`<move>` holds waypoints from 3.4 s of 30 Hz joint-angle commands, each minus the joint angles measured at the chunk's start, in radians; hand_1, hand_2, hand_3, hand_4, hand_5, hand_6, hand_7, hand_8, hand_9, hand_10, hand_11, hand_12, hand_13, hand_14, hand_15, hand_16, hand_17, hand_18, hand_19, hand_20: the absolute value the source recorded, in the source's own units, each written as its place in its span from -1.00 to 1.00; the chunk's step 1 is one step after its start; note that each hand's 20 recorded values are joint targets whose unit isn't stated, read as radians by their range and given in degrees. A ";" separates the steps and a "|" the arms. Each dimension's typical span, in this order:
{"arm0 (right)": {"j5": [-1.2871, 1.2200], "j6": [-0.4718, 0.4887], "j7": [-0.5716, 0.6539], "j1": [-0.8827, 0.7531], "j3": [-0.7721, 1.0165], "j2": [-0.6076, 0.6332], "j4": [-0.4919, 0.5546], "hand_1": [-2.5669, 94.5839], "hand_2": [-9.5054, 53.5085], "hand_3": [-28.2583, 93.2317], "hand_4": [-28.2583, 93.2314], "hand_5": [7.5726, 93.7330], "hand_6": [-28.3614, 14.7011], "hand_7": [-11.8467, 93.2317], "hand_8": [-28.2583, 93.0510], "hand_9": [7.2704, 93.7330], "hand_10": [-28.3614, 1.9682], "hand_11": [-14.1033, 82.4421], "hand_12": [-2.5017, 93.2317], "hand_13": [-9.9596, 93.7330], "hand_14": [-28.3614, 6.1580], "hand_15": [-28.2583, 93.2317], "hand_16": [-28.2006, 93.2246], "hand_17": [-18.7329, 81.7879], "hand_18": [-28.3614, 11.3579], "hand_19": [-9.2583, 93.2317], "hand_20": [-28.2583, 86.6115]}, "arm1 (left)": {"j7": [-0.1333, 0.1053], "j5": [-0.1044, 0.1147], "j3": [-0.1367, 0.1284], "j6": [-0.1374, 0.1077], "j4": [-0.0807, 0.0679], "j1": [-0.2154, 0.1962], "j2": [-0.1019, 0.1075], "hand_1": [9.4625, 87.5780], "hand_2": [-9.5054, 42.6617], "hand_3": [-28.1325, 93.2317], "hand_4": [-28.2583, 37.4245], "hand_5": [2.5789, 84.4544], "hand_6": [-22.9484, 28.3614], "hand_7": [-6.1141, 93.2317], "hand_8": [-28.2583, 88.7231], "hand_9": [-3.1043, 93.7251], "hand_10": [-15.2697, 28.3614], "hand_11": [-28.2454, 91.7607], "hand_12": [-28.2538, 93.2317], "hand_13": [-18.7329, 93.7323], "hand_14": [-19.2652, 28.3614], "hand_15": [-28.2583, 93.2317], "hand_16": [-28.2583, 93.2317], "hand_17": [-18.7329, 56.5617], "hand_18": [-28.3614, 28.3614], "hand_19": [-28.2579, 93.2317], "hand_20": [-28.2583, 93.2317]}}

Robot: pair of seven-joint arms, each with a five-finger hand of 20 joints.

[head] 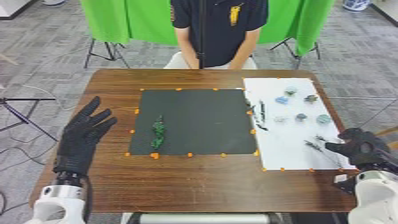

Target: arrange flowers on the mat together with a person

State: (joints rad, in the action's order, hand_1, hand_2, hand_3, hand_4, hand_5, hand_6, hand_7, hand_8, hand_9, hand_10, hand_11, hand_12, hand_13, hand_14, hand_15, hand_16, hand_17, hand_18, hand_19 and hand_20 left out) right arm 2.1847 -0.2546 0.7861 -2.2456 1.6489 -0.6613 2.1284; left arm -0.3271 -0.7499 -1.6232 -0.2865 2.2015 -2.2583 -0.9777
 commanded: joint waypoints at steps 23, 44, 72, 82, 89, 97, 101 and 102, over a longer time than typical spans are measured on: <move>0.210 0.080 0.053 0.137 -0.182 0.085 -0.127 0.18 -0.91 0.48 -1.00 0.81 0.33 -0.46 -0.49 0.77 0.11 0.08 -0.54 0.71 0.12 0.51 -0.27 0.20 -0.67 1.00 -0.14 | -0.006 0.005 -0.001 -0.003 -0.003 -0.024 0.000 -0.63 -0.53 0.80 -0.85 -0.22 0.00 -0.61 -0.69 -0.21 0.46 -0.22 -0.38 -0.21 0.81 -0.03 -0.60 -0.78 0.70 0.09 -0.36; 0.096 0.047 -0.081 0.657 -0.461 0.066 0.132 0.22 -0.99 0.52 -1.00 0.90 0.27 -0.50 -0.42 0.91 0.08 0.07 -0.49 0.82 0.17 0.51 -0.21 0.30 -0.71 1.00 0.02 | -0.033 0.016 -0.023 -0.033 0.016 -0.056 0.022 -0.63 -0.53 0.80 -0.85 -0.22 -0.01 -0.61 -0.69 -0.22 0.47 -0.22 -0.38 -0.21 0.81 -0.02 -0.60 -0.78 0.70 0.09 -0.36; 0.263 0.360 -0.018 1.091 -1.096 -0.525 -0.311 0.20 -0.99 0.56 -1.00 0.90 0.23 -0.50 -0.38 0.88 0.03 0.12 -0.48 0.80 0.11 0.55 -0.21 0.27 -0.73 1.00 0.07 | 0.006 0.002 -0.023 -0.014 0.013 -0.032 0.007 -0.63 -0.53 0.80 -0.85 -0.22 0.00 -0.61 -0.69 -0.22 0.46 -0.22 -0.38 -0.21 0.81 -0.02 -0.60 -0.78 0.71 0.10 -0.35; 0.231 0.433 0.030 0.996 -1.040 -0.577 -0.338 0.17 -0.99 0.55 -0.99 0.89 0.22 -0.48 -0.37 0.87 0.00 0.16 -0.47 0.78 0.07 0.57 -0.21 0.25 -0.76 1.00 0.08 | 0.037 -0.004 -0.020 0.001 0.009 -0.018 0.001 -0.63 -0.52 0.80 -0.86 -0.21 0.00 -0.61 -0.69 -0.22 0.46 -0.22 -0.38 -0.21 0.81 -0.02 -0.60 -0.78 0.70 0.10 -0.35; 0.241 0.469 0.041 0.966 -1.023 -0.626 -0.360 0.15 -0.97 0.54 -0.98 0.88 0.24 -0.48 -0.38 0.87 0.01 0.18 -0.47 0.79 0.07 0.57 -0.22 0.26 -0.78 1.00 0.09 | 0.044 -0.006 -0.010 0.008 0.003 -0.002 0.005 -0.63 -0.52 0.80 -0.85 -0.21 0.01 -0.61 -0.69 -0.21 0.46 -0.22 -0.38 -0.21 0.82 -0.02 -0.60 -0.78 0.70 0.10 -0.35; 0.226 0.449 0.067 0.978 -1.019 -0.643 -0.368 0.10 -0.95 0.52 -0.97 0.87 0.24 -0.48 -0.40 0.90 0.02 0.19 -0.48 0.81 0.07 0.57 -0.22 0.28 -0.81 1.00 0.12 | 0.057 -0.009 -0.004 0.013 0.000 0.008 0.008 -0.63 -0.52 0.80 -0.85 -0.21 0.01 -0.62 -0.69 -0.22 0.46 -0.22 -0.38 -0.22 0.82 -0.02 -0.60 -0.78 0.70 0.10 -0.35; 0.206 0.446 0.066 0.963 -0.997 -0.652 -0.357 0.05 -0.91 0.52 -0.97 0.86 0.24 -0.49 -0.42 0.90 0.01 0.18 -0.48 0.82 0.06 0.57 -0.22 0.28 -0.81 1.00 0.13 | 0.051 -0.005 0.000 0.005 0.000 0.012 0.007 -0.63 -0.52 0.80 -0.85 -0.20 0.02 -0.62 -0.69 -0.22 0.46 -0.22 -0.38 -0.22 0.81 -0.02 -0.60 -0.78 0.70 0.10 -0.35; 0.204 0.444 0.068 0.961 -0.993 -0.656 -0.355 0.03 -0.89 0.52 -0.96 0.85 0.23 -0.50 -0.43 0.90 0.01 0.18 -0.48 0.82 0.06 0.57 -0.22 0.28 -0.82 1.00 0.13 | 0.049 -0.003 0.000 0.005 -0.001 0.014 0.013 -0.63 -0.52 0.80 -0.85 -0.20 0.02 -0.62 -0.69 -0.22 0.46 -0.22 -0.38 -0.22 0.81 -0.02 -0.60 -0.78 0.70 0.10 -0.35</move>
State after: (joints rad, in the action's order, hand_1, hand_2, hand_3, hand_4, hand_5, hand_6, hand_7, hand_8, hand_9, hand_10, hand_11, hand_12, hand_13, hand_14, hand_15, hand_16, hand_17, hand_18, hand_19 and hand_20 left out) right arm 2.4062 0.2016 0.8398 -1.2714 0.6339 -1.2949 1.7612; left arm -0.2868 -0.7527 -1.6305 -0.2877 2.2086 -2.2462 -0.9660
